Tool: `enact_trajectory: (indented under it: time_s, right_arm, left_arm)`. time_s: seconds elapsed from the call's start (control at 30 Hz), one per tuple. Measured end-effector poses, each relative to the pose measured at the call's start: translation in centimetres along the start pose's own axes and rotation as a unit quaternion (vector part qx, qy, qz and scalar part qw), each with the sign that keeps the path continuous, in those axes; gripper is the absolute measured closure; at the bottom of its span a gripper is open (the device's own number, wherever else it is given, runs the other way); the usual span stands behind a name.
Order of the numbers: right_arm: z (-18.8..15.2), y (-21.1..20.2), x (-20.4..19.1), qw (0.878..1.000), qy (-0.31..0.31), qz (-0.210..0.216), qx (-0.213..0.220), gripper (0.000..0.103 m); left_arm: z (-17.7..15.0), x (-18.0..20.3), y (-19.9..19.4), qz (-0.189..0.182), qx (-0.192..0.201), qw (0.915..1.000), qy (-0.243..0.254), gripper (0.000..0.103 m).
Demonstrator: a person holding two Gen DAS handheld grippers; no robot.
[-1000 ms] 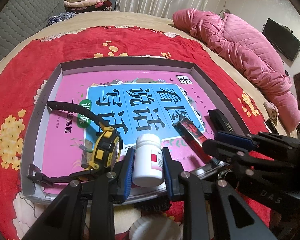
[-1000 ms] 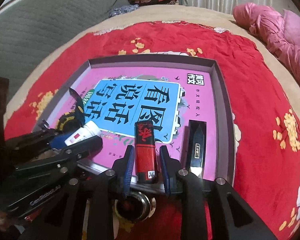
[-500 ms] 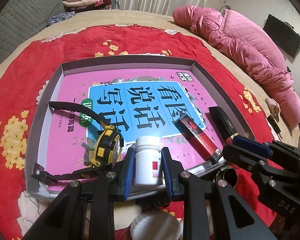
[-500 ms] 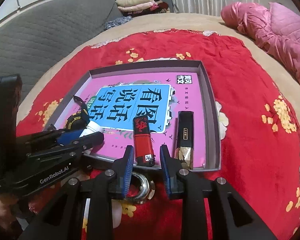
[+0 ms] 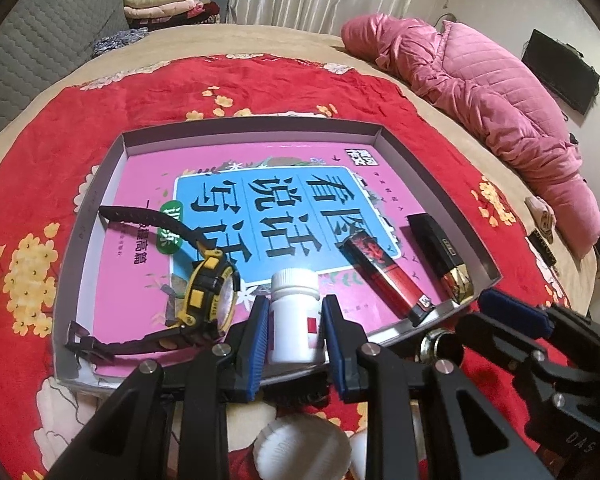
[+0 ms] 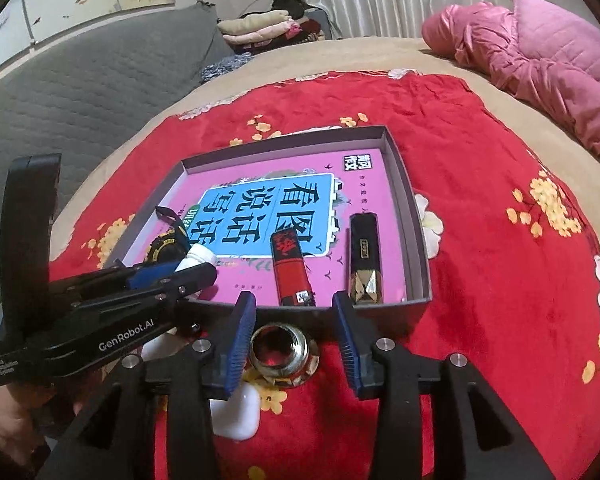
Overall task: Organize rigid objects
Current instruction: 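Lower and release the pill bottle in the box while the right tool releases the red case there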
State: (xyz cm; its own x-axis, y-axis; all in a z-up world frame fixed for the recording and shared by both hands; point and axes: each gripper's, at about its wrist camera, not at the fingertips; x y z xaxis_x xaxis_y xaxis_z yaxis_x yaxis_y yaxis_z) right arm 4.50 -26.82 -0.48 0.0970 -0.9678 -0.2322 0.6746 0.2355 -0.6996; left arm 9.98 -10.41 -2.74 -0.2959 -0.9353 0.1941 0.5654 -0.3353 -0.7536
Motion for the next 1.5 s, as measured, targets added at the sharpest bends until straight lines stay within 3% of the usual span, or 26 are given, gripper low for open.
enact_trajectory:
  time_s: [0.47,1.23,1.5]
  right_arm:
    - [-1.0,-0.8,0.2,1.000,0.006,-0.008,0.010,0.056]
    - [-1.1,-1.4,0.2,1.000,0.003,-0.013,0.013,0.052]
    - [-1.2,-1.7,0.3,1.000,0.003,-0.017,0.015,0.046]
  left_arm:
    - [0.0,-0.1,-0.3,-0.019,-0.001,0.9998,-0.007,0.076]
    - [-0.3,0.7,-1.6,-0.012,0.004,0.9999,-0.001,0.076]
    - [-0.3,0.7,-3.2,-0.014,0.015,0.9998,-0.008,0.076]
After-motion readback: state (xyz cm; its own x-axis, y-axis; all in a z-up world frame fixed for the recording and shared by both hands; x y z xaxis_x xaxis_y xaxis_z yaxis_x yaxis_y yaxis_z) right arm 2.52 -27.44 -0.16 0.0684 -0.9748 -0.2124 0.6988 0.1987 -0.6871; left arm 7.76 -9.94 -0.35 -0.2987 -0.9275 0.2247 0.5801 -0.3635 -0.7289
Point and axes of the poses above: each gripper's, at about its wrist camera, not at the fingertips, and y roughly the way its jaws point, x to its right, z to its top, and after that the axes turned 4 degrees about x, right-handed
